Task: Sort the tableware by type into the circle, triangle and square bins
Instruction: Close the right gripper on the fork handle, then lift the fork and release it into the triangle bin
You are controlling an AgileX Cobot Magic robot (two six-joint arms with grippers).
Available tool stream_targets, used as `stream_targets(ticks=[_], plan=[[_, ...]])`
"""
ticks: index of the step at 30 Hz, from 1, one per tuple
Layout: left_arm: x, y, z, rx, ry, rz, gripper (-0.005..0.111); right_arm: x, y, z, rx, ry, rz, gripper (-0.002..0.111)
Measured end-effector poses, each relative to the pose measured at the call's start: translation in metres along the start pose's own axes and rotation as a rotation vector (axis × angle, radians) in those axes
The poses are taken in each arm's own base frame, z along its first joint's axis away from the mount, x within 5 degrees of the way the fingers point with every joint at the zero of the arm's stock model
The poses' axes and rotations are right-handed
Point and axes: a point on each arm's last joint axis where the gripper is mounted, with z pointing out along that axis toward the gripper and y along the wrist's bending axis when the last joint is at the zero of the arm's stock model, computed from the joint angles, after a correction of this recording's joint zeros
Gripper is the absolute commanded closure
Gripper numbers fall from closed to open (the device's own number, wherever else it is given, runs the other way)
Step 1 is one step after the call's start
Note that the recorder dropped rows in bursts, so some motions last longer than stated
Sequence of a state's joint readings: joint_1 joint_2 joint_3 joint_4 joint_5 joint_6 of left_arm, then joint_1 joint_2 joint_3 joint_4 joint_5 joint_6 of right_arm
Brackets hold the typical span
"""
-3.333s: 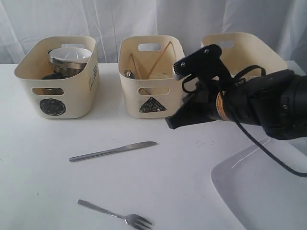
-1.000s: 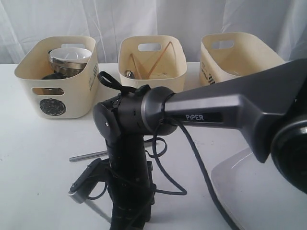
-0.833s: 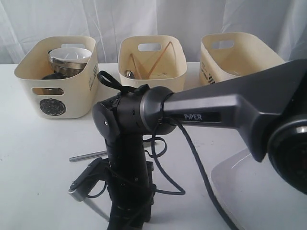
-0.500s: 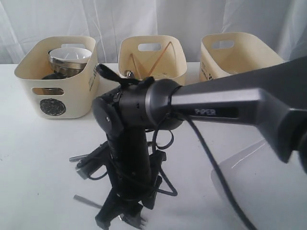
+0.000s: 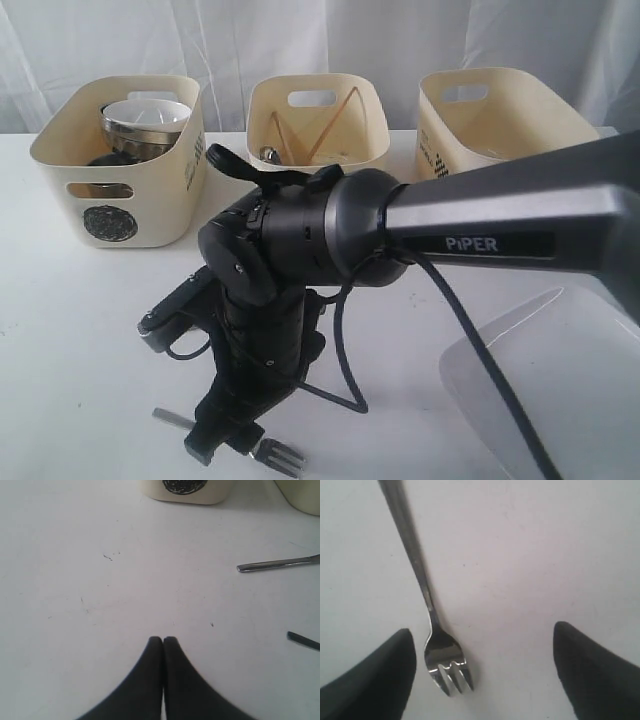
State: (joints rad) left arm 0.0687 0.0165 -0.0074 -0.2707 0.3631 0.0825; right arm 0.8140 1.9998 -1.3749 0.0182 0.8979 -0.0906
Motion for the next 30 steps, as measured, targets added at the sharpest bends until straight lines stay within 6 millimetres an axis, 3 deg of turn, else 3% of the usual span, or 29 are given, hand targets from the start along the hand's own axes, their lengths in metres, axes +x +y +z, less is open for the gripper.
stream_targets(ticks=[21,30], plan=[[0.000,0.000,0.000,0.000,0.000,0.000,0.107,0.004,0.005,0.025,-0.060,0.094,-0.123,0.038],[0.000,0.000,0.000,0.000,0.000,0.000,0.107,0.004,0.003,0.028,-0.030,0.112,-0.159,0.087]])
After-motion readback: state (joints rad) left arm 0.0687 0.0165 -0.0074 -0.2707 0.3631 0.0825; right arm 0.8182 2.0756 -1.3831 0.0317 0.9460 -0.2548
